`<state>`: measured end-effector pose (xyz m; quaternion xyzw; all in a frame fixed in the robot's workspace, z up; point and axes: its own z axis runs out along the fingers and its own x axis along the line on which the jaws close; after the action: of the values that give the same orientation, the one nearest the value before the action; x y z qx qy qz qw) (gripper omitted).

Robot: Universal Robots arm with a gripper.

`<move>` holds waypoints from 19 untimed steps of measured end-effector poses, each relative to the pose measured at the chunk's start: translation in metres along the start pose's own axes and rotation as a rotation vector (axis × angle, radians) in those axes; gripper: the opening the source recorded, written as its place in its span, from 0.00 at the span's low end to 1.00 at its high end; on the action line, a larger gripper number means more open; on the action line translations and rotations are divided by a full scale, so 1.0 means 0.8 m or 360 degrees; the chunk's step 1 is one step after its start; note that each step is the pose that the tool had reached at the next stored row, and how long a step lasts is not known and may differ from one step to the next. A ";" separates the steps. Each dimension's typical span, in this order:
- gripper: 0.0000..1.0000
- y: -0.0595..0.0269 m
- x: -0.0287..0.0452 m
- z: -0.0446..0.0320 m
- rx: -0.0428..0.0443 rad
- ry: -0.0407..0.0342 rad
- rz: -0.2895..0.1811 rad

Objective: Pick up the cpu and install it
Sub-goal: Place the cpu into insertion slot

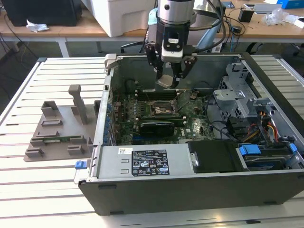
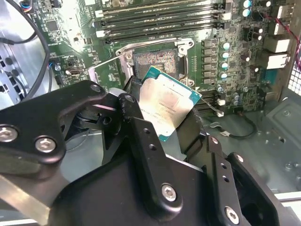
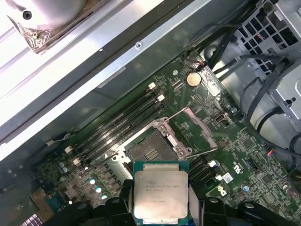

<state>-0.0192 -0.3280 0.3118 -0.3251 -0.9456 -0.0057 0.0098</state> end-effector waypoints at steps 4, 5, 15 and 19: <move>0.55 0.000 0.0000 0.0000 -0.0001 0.0000 0.0036; 0.55 0.000 0.0000 0.0000 -0.0001 0.0000 0.0054; 0.55 0.000 0.0000 0.0000 -0.0003 -0.0001 0.0143; 0.55 0.000 0.0000 0.0000 -0.0005 -0.0001 0.0210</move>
<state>-0.0192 -0.3280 0.3118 -0.3867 -0.9221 -0.0063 0.0094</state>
